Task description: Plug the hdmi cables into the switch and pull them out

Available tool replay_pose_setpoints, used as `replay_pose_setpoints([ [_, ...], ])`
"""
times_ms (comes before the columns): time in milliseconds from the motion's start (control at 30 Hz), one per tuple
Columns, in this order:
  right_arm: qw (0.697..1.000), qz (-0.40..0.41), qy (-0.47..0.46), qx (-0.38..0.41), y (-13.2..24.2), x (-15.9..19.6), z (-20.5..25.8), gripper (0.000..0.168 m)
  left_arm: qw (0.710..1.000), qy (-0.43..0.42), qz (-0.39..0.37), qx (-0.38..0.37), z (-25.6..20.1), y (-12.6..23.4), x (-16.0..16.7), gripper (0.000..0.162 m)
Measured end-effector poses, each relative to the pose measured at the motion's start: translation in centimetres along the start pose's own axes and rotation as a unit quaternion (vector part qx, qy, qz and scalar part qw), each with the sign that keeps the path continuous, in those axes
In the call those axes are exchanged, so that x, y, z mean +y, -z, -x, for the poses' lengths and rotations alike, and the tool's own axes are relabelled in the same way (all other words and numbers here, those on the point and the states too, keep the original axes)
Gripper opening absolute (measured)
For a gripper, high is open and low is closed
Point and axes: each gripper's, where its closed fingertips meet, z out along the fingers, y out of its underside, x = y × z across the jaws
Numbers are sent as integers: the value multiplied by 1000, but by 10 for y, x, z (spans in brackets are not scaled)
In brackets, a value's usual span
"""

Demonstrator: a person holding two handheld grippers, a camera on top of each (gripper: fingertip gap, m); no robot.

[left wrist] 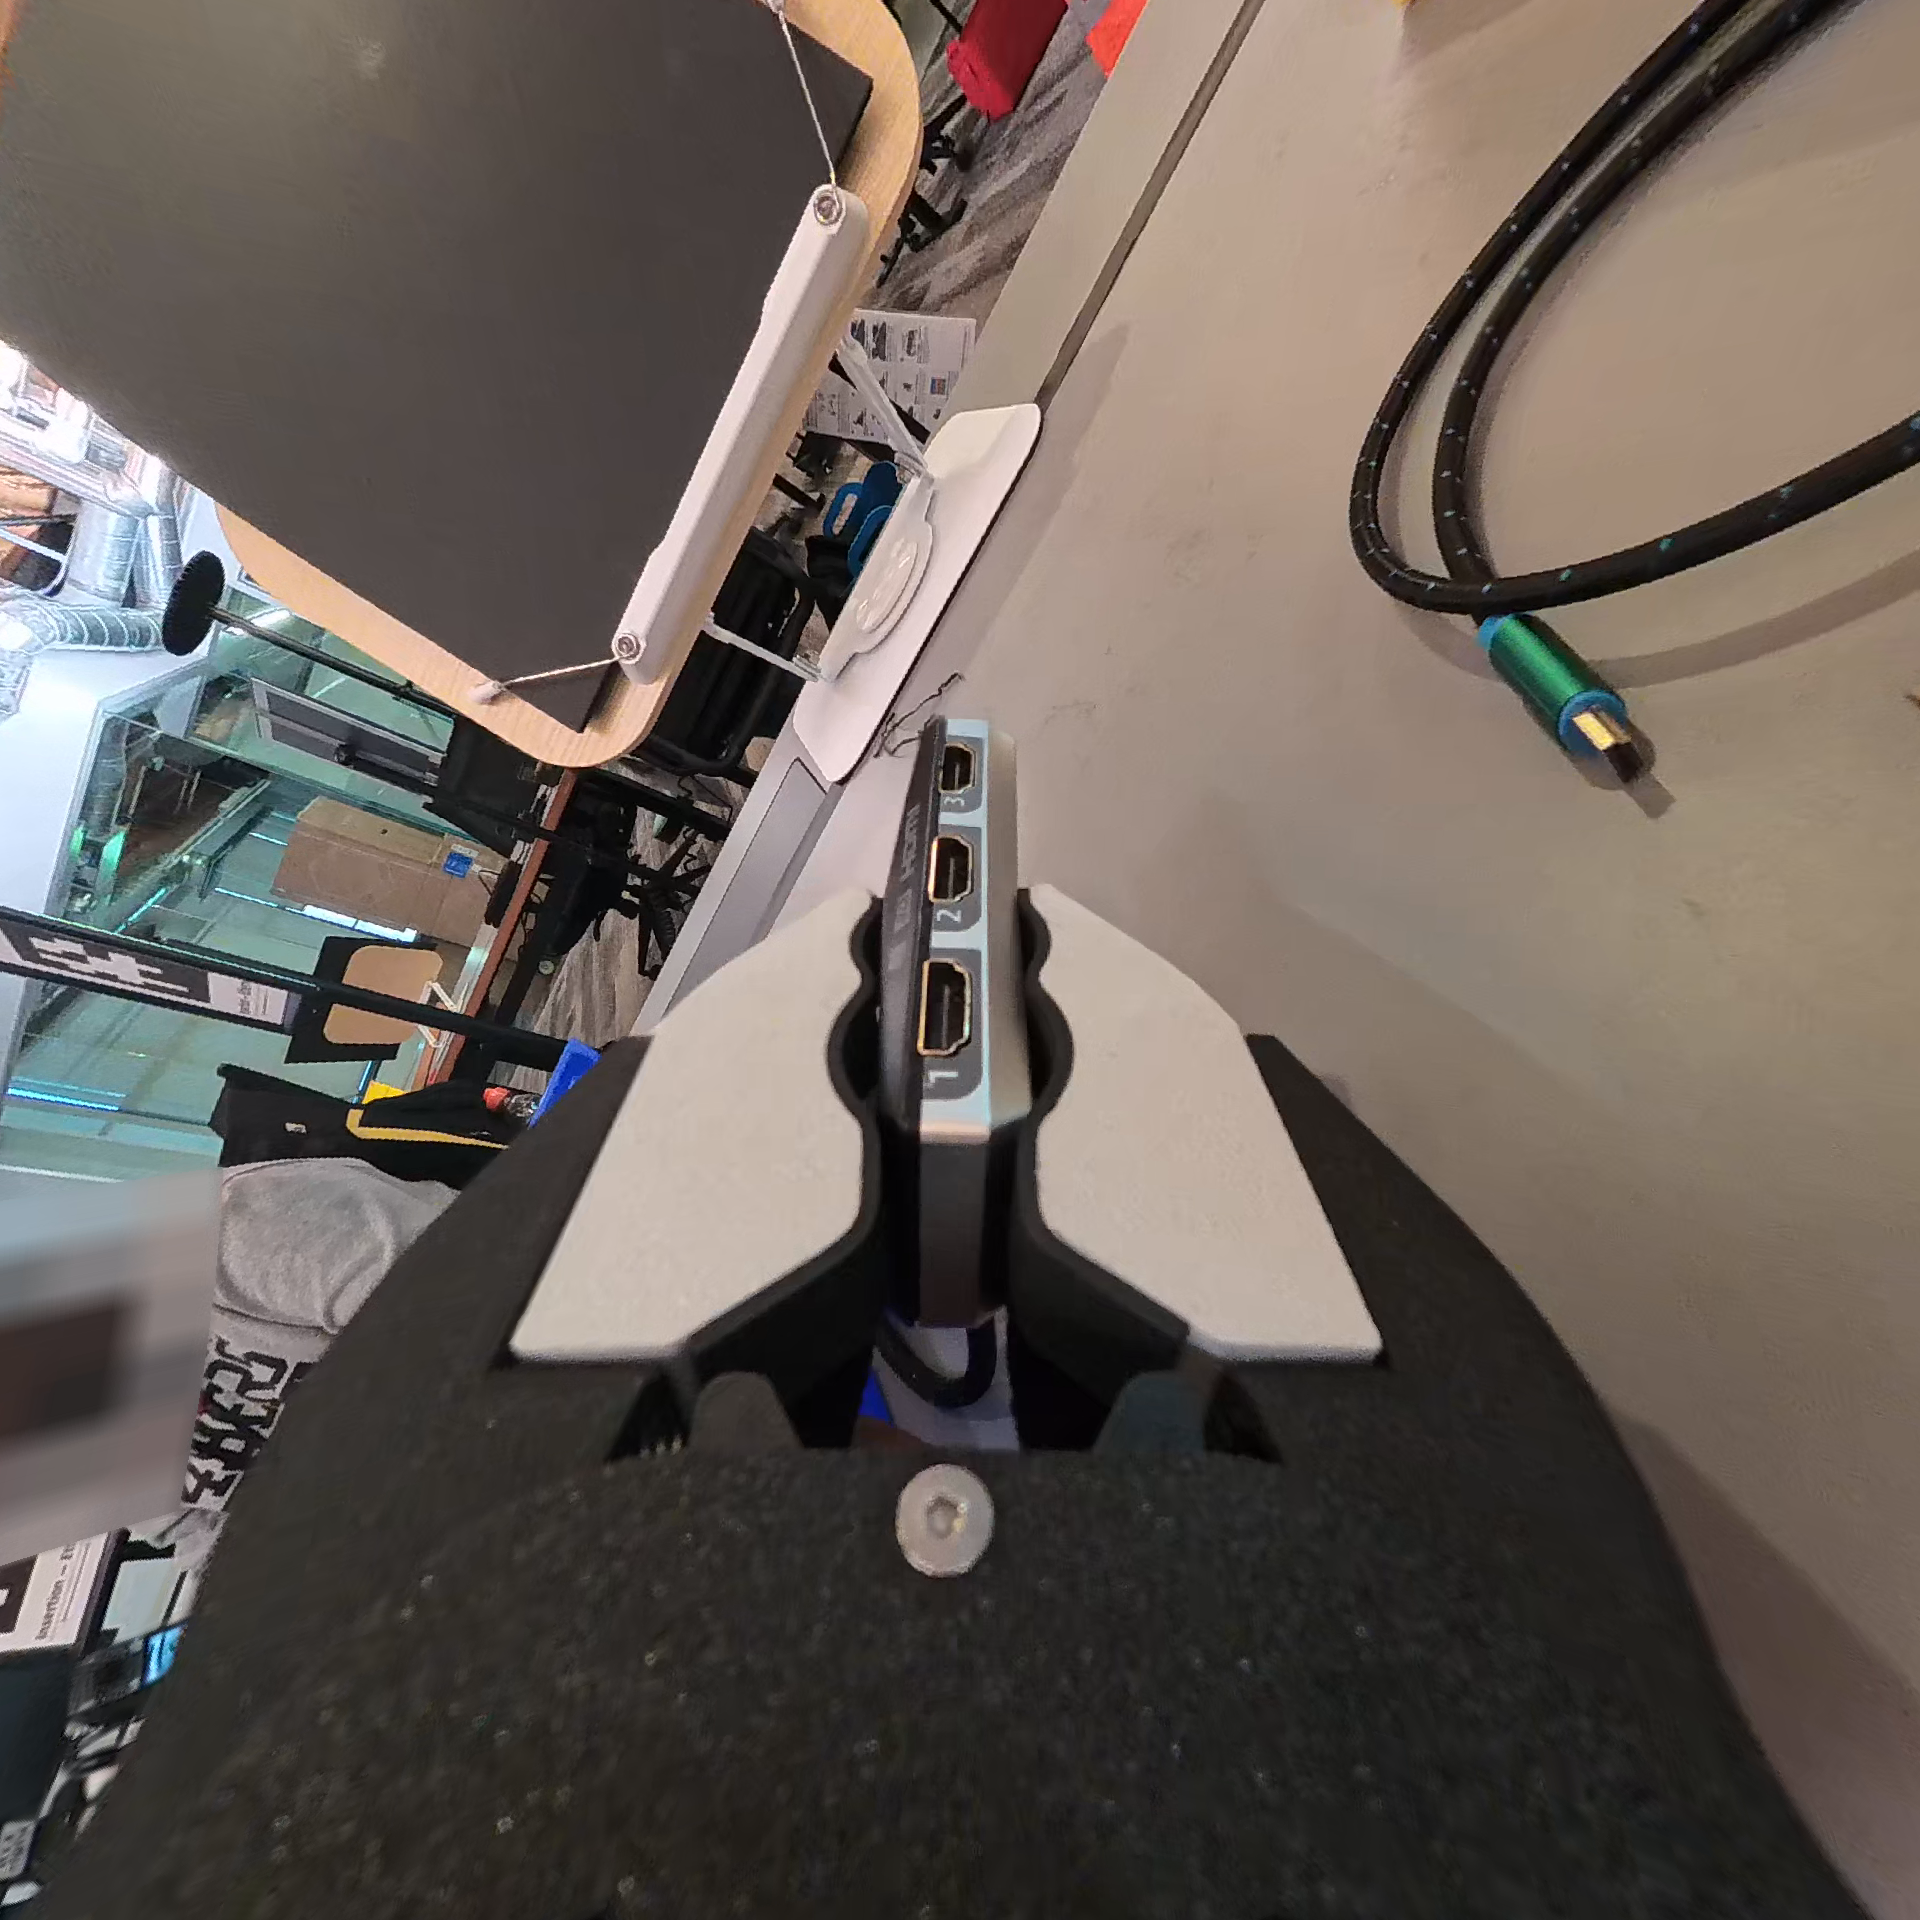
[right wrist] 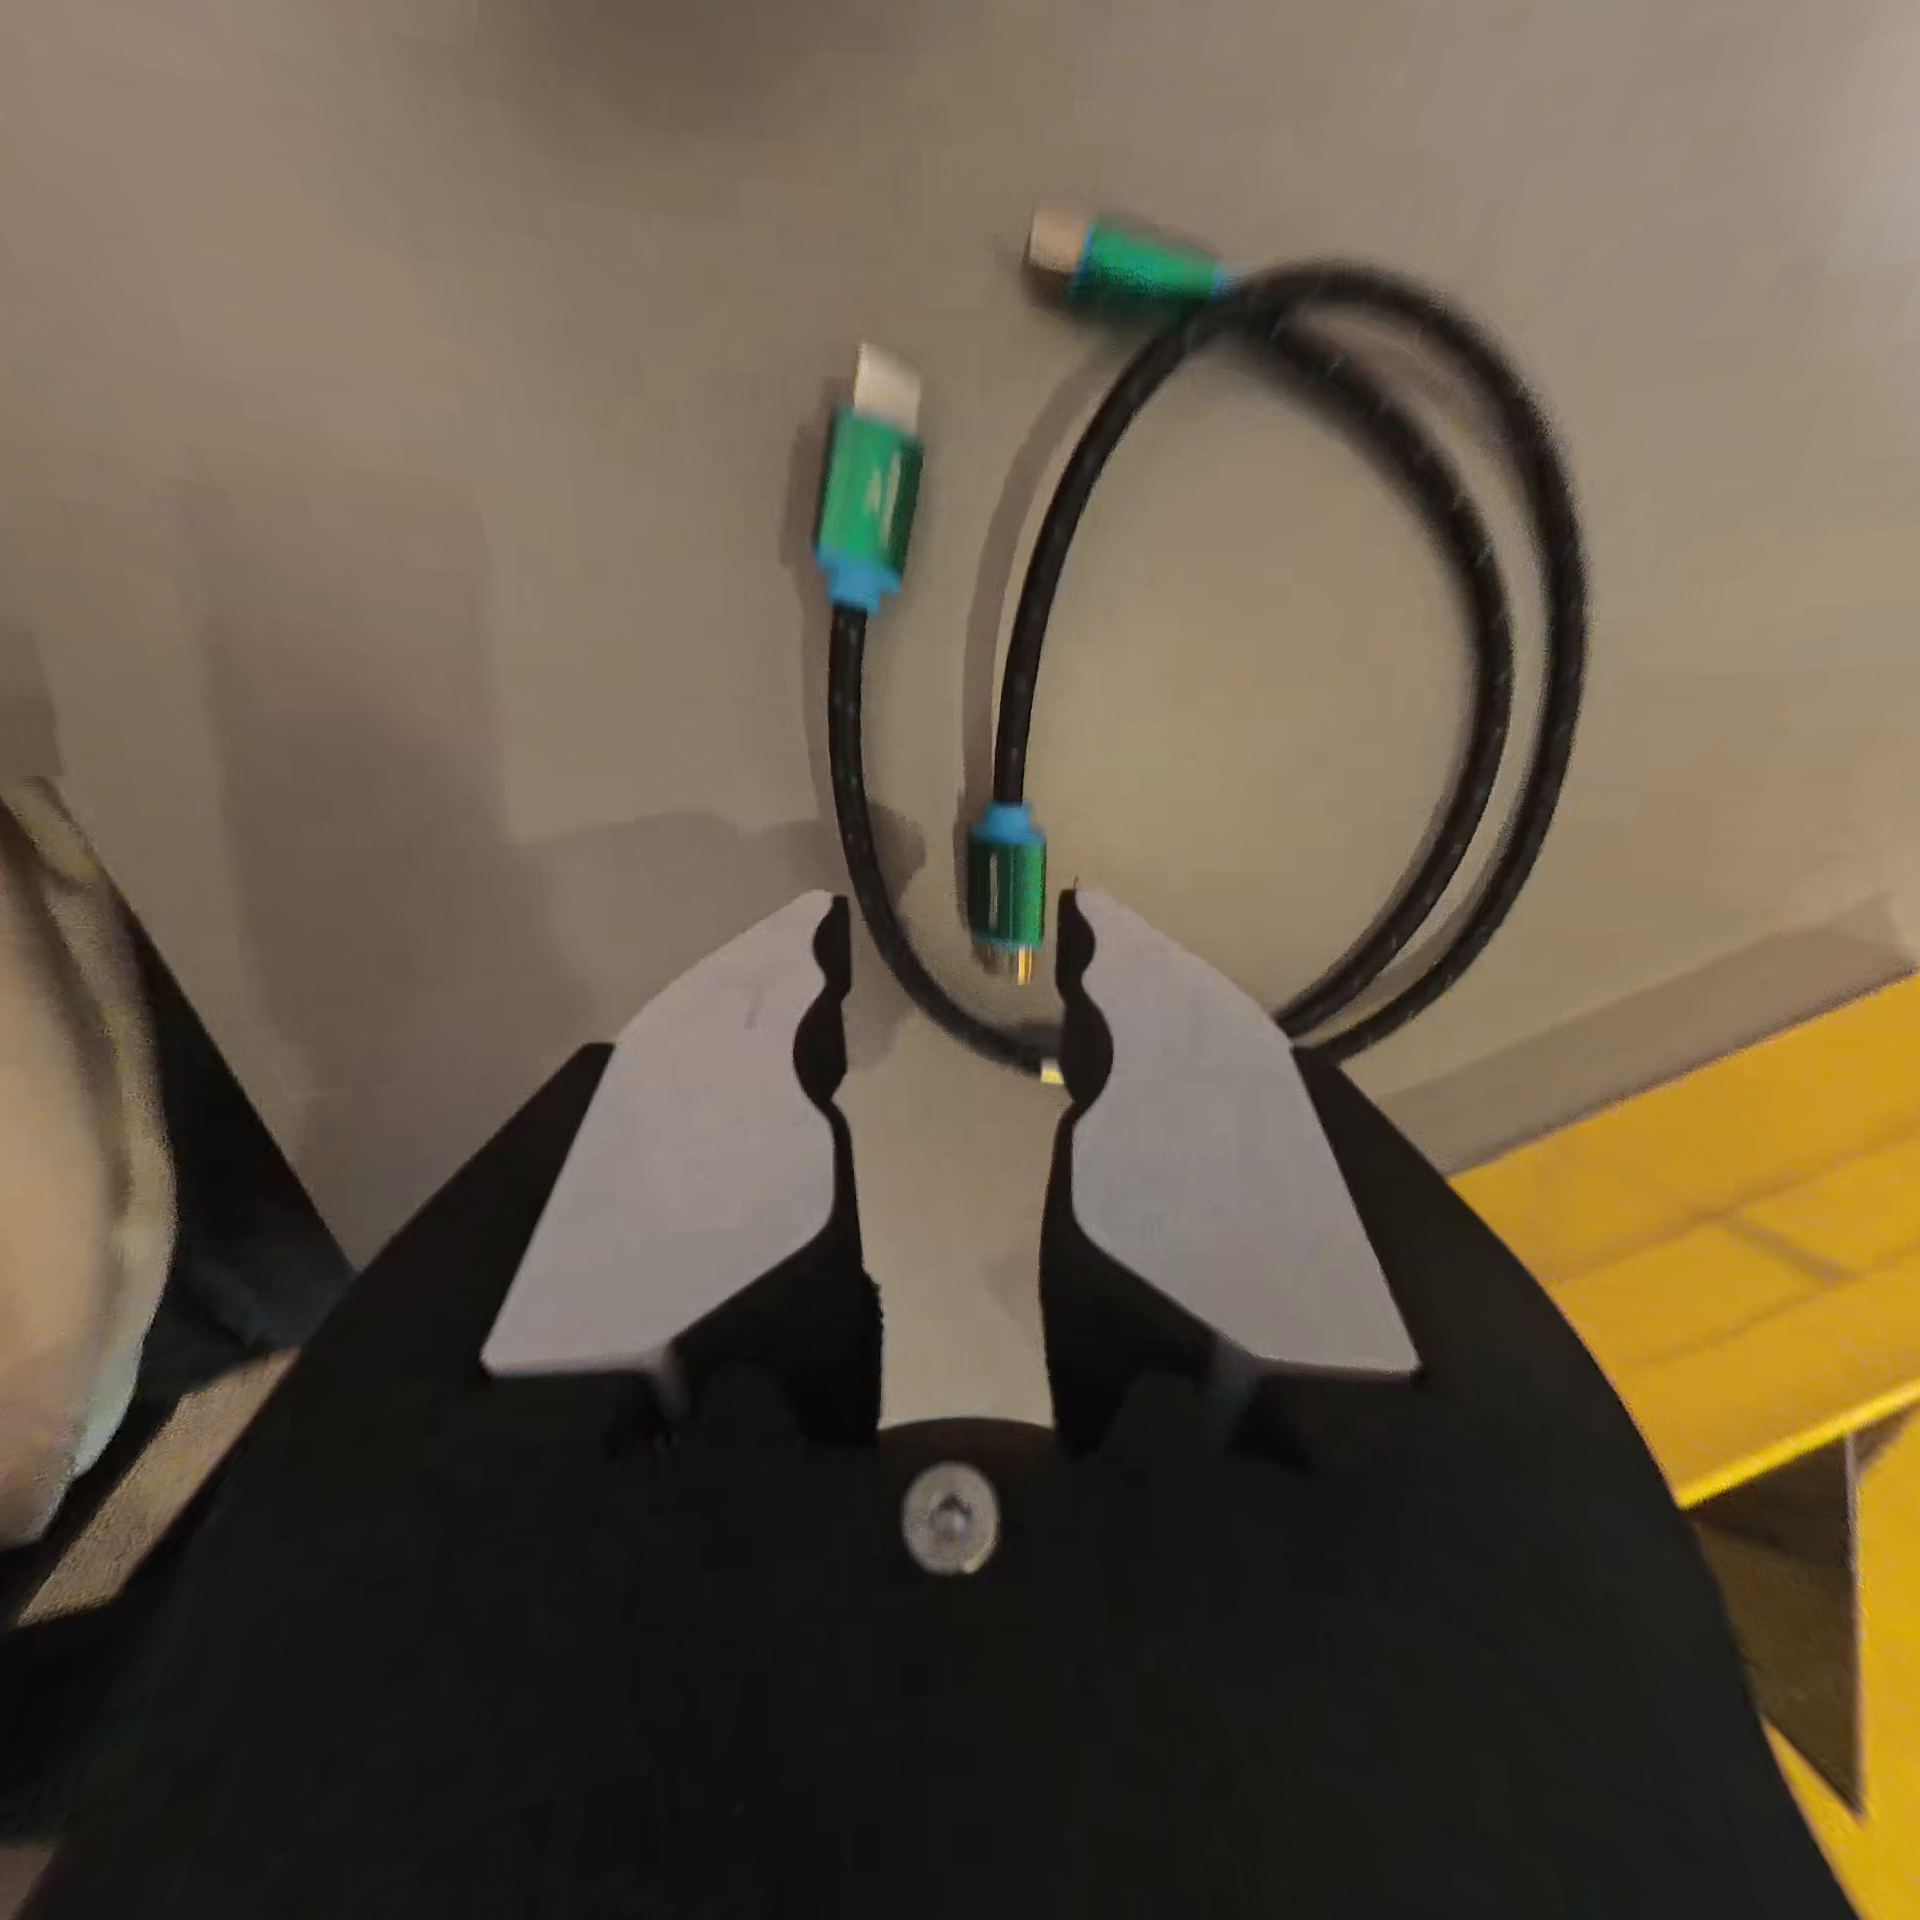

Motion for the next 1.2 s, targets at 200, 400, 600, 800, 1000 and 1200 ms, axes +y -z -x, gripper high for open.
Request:
replay_pose_setpoints([
  [200,991,-90,-15,-97,-30,-21,12,54,1000,-13,-2,9,-8,0,-3,22],
  [400,994,-59,29,-90,-59,-23,13,35,1000,-20,-2,12,-11,0,-5,22],
  [600,994,-39,95,-25,-55,-26,14,8,1000,-22,-2,13,-12,-1,-4,22],
  [800,987,-98,107,63,9,-47,-5,8,1000,-19,-1,12,-11,-1,-3,22],
  [1000,954,-164,105,227,149,-57,-57,7,1000,-20,0,12,-12,-2,-1,23],
  [1200,939,-138,49,310,252,4,-91,8,1000,-18,-1,12,-11,-2,-1,23],
])
